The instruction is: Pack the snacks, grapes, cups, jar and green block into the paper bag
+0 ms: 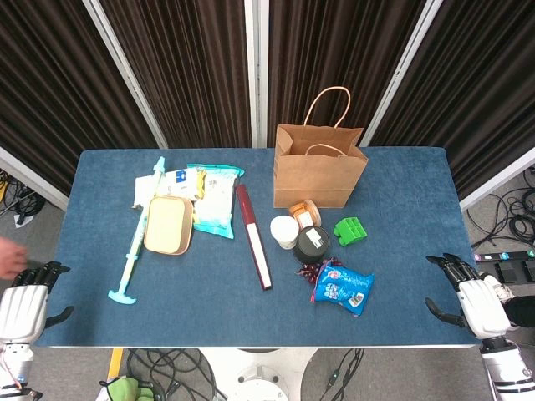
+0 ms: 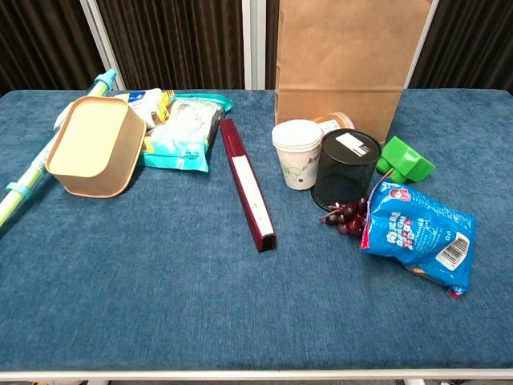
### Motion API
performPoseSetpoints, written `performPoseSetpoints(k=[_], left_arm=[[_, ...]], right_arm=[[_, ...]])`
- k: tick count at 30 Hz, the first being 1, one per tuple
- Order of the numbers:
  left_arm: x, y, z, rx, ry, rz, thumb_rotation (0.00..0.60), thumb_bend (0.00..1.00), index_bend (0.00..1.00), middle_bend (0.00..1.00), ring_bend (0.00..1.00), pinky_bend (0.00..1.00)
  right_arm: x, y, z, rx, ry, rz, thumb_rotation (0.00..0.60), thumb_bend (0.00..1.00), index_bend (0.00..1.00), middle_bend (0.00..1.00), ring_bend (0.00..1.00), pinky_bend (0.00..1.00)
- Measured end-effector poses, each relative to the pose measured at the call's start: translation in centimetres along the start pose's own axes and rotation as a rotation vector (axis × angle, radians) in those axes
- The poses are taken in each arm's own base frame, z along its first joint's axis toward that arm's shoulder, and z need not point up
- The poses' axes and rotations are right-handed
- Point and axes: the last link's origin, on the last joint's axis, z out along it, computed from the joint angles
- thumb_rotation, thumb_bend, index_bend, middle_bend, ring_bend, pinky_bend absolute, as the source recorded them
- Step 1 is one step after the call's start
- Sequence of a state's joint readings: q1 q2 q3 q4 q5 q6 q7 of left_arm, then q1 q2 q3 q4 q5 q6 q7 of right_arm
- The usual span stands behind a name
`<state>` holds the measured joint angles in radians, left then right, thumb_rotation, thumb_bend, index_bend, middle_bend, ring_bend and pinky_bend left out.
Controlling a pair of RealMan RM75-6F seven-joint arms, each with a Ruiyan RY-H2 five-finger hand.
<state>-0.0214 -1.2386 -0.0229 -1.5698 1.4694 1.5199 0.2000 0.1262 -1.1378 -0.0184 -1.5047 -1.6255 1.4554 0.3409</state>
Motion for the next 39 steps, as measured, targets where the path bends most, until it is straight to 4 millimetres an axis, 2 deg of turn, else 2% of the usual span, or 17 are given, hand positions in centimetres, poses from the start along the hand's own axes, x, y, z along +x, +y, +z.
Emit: performPoseSetpoints(k=[10,17,20,25,29,36,39], left_arm=[[0.1,0.2,-0.2,-0.005,-0.002,-0.004,0.6,0.04,0.36,0.35,0.31,0.26],[0.1,0.3,-0.2,-0.012,-0.007,-0.011,0.6,0.04,0.36,0.35,0.31,0.26],[0.1,0.1,-0.4,-0.004,-0.008,-0.013,0.6,0.04,0.36,0.35,0.31,0.26],[-0.1,-0.2,-0.5,0.006,-0.013,-0.019,0.6,0.04,0.36,0.35,0.31,0.26],[-0.3,-0.4,-0.5,0.009,-0.021,-0.025,0.6,0.04,0.36,0.35,0.31,0.26],[-0.5,-0.8,-0.5,0.013,-0.026,-0.036,0.6,0.04,0.36,0.35,0.31,0.26],[-0.5,-0.8,-0.5,0.014,-0.025,-0.038,0.6,0.04,0.36,0.35,0.31,0.26]], right_arm=[[-0.6,-0.4,0.4,0.019,-0.03,0.034,0.6,0.21,0.16,0.21,0.11,0.2],[-2.4,-2.5,2.3,0.077,-0.112,0.048,0.6,0.04,0.11,0.21,0.11,0.22],[-3.6,-3.6,3.4,0.097,-0.161,0.03,0.6,0.01,0.1,0.21,0.11,0.23],[-6.2,-5.5,5.7,0.134,-0.242,-0.025,0.6,0.11,0.1,0.21,0.11,0.23],[-8.3,-7.1,7.4,0.162,-0.283,-0.032,0.6,0.13,0.1,0.21,0.11,0.24],[-10.6,-7.8,8.9,0.163,-0.291,-0.075,0.6,0.15,0.1,0.24,0.12,0.24],[-11.5,-7.8,9.3,0.158,-0.296,-0.079,0.6,0.18,0.15,0.28,0.16,0.27]])
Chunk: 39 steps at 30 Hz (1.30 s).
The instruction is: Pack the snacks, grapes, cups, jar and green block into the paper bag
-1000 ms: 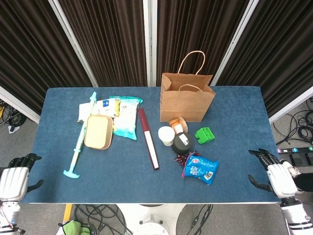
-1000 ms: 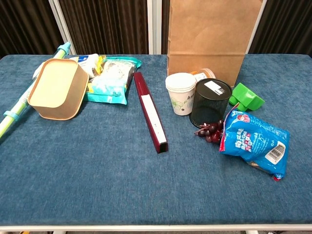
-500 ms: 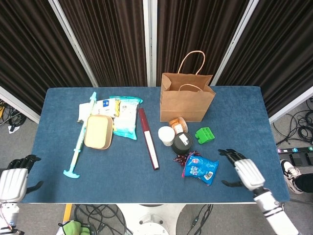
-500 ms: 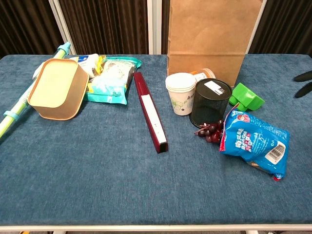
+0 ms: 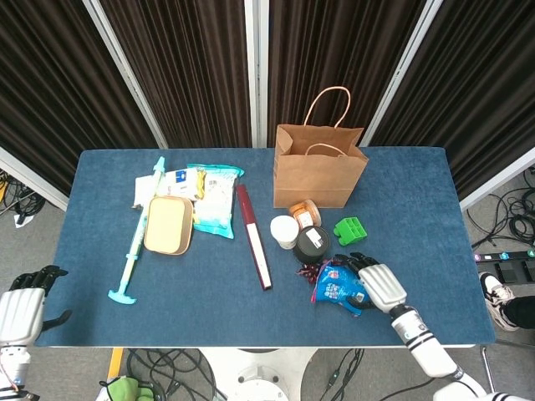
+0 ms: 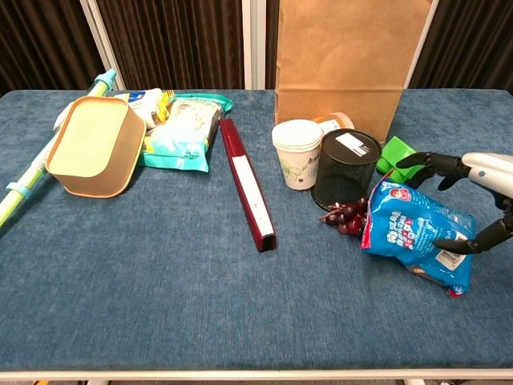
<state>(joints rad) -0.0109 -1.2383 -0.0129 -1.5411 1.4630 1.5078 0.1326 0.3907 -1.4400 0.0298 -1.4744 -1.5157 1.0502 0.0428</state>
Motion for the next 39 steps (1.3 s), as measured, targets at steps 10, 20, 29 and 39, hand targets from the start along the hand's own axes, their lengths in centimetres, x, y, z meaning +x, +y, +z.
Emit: performPoseSetpoints(k=[10,20,29,39], left_arm=[[0.0,-0.1,-0.1,0.004,-0.001,0.001,0.6,0.04,0.36,0.35,0.31,0.26],[0.4,0.1,0.0,-0.011,0.009,0.006,0.6,0.04,0.36,0.35,0.31,0.26],[0.5,0.1,-0.3,-0.003,0.01,0.01,0.6,0.04,0.36,0.35,0.31,0.26],[0.7,0.0,-0.2,-0.01,0.011,0.008,0.6,0.04,0.36,0.35,0.31,0.26]], right_arm=[[0.3,-0.5,0.5,0.05,0.097,-0.001,0.6,0.36,0.63,0.58,0.44,0.5],[8.2,-1.3,-0.3,0.205,0.36,-0.003,0.6,0.36,0.64,0.59,0.45,0.52],[18.9,-3.2,3.1,0.258,0.602,0.005,0.6,0.36,0.65,0.58,0.45,0.52],[26.4,-3.3,7.7,0.149,0.726,0.035,0.6,0.35,0.64,0.58,0.45,0.52]])
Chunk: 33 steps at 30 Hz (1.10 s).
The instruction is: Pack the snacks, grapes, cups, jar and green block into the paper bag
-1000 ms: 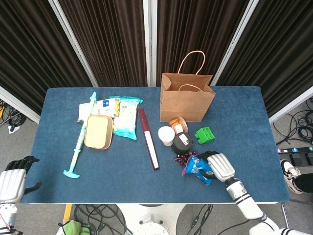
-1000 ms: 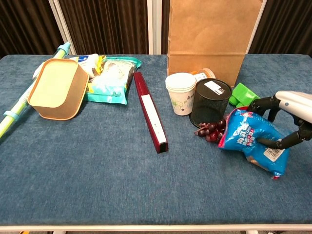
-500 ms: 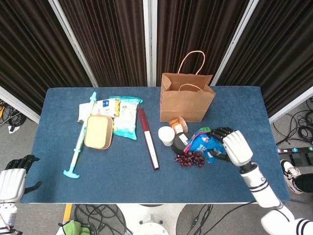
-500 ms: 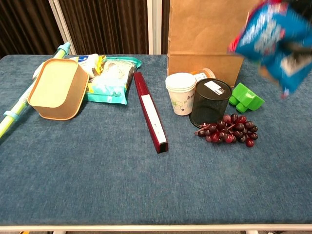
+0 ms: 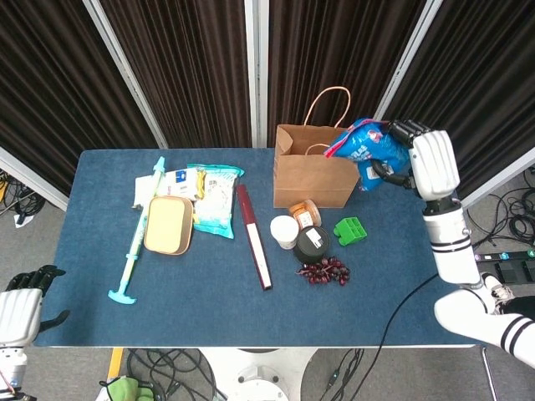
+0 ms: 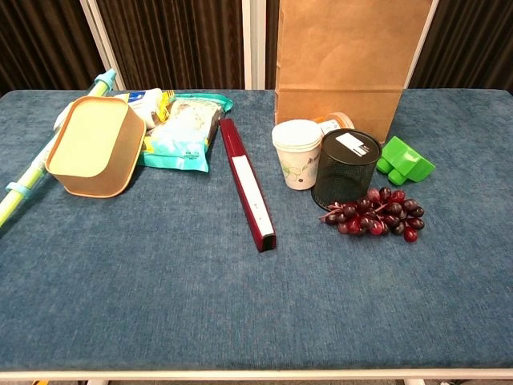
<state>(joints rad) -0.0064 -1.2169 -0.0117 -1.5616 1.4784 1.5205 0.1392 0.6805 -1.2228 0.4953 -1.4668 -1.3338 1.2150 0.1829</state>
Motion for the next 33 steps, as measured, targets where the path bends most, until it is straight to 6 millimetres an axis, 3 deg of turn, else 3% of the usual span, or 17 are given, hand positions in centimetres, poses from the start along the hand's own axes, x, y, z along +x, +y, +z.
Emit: performPoseSetpoints(k=[7,14,20,29,33], left_arm=[[0.1,-0.2,0.0,0.005,-0.001,-0.008,0.6,0.04,0.36,0.35,0.31,0.26],[0.0,-0.4,0.0,0.018,-0.006,-0.009,0.6,0.04,0.36,0.35,0.31,0.26],[0.1,-0.6,-0.1,0.024,-0.007,-0.012,0.6,0.04,0.36,0.35,0.31,0.26],[0.2,-0.8,-0.4,0.04,-0.011,-0.011,0.6,0.04,0.36,0.35,0.31,0.26],[0.1,-1.0,-0.6,0.051,-0.015,-0.012,0.6,0.04,0.36,0.35,0.31,0.26]], right_arm=[[0.0,1.1,4.4,-0.052,0.002,-0.079,0.6,0.35,0.64,0.58,0.45,0.52],[-1.5,1.6,7.1,-0.076,-0.025,-0.133,0.6,0.34,0.64,0.57,0.45,0.51],[-5.0,1.4,8.6,-0.083,-0.09,-0.193,0.6,0.29,0.63,0.56,0.44,0.49],[-10.2,-0.4,10.1,-0.063,-0.171,-0.239,0.6,0.25,0.61,0.53,0.4,0.44],[-11.9,-1.1,10.3,-0.052,-0.206,-0.247,0.6,0.23,0.52,0.49,0.31,0.38]])
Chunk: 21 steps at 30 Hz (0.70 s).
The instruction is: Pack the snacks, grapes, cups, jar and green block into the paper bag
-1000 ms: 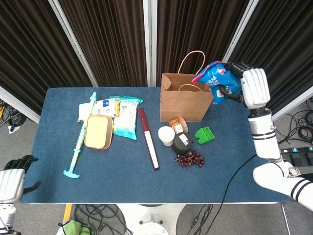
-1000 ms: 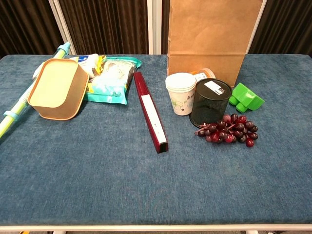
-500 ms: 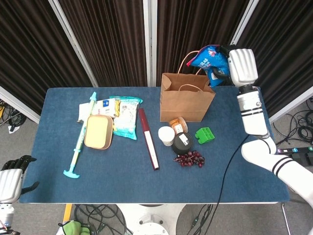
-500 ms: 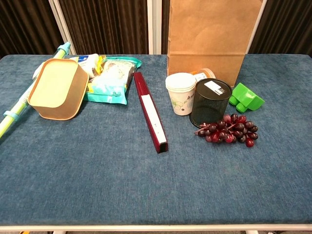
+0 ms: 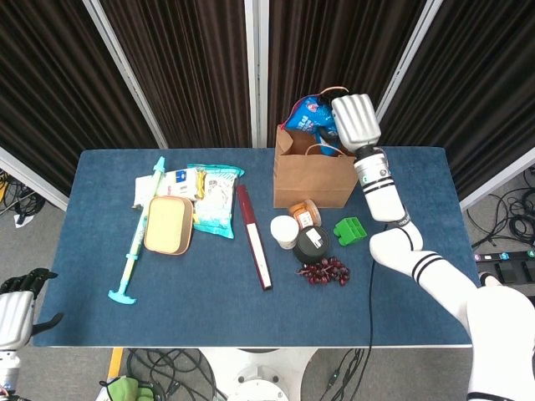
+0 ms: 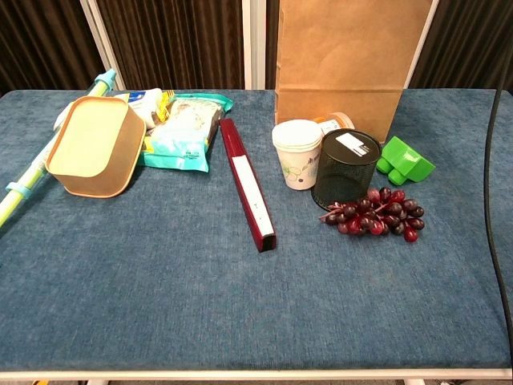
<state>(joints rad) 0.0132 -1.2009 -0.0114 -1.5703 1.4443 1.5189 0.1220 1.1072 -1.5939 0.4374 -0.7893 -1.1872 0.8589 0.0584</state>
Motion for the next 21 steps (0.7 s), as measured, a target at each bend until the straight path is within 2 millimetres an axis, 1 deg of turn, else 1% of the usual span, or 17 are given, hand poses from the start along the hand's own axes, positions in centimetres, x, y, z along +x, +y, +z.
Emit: performPoseSetpoints(k=[3,5,6,7,9,11,14,18,21], left_arm=[[-0.1,-0.1,0.0,0.004,-0.003,0.0,0.6,0.04,0.36,0.35,0.31,0.26],[-0.1,-0.1,0.0,0.002,-0.003,0.0,0.6,0.04,0.36,0.35,0.31,0.26],[-0.1,-0.1,0.0,0.002,-0.003,0.0,0.6,0.04,0.36,0.35,0.31,0.26],[-0.1,0.0,0.0,0.001,-0.003,0.001,0.6,0.04,0.36,0.35,0.31,0.26],[-0.1,0.0,0.1,-0.001,-0.003,0.001,0.6,0.04,0.36,0.35,0.31,0.26],[-0.1,0.0,0.1,-0.003,-0.003,0.002,0.6,0.04,0.36,0.35,0.31,0.26],[-0.1,0.1,0.2,-0.007,-0.002,0.002,0.6,0.04,0.36,0.35,0.31,0.26],[0.0,0.1,0.2,-0.009,-0.002,0.004,0.6,0.04,0.36,0.35,0.31,0.26],[0.0,0.2,0.3,-0.013,-0.001,0.005,0.6,0.04,0.36,0.35,0.31,0.26]], right_arm=[[-0.7,-0.2,-0.2,0.006,-0.031,0.009,0.6,0.22,0.36,0.4,0.21,0.32],[-1.0,-0.3,-0.4,0.007,-0.052,0.017,0.6,0.22,0.21,0.31,0.14,0.27],[-1.1,-0.2,-0.4,0.006,-0.06,0.019,0.6,0.22,0.16,0.28,0.12,0.25],[-1.2,-0.2,-0.6,0.005,-0.068,0.023,0.6,0.21,0.08,0.24,0.09,0.23],[-1.2,-0.1,-0.7,0.004,-0.078,0.033,0.6,0.21,0.01,0.19,0.05,0.2],[-1.1,-0.1,-1.0,0.004,-0.087,0.05,0.6,0.19,0.0,0.14,0.02,0.19],[-0.8,-0.2,-1.5,0.01,-0.087,0.09,0.6,0.18,0.0,0.12,0.01,0.19],[0.3,-0.4,-2.7,0.036,-0.06,0.164,0.6,0.17,0.0,0.14,0.01,0.18],[1.4,-0.3,-4.3,0.066,-0.028,0.222,0.6,0.15,0.0,0.17,0.04,0.2]])
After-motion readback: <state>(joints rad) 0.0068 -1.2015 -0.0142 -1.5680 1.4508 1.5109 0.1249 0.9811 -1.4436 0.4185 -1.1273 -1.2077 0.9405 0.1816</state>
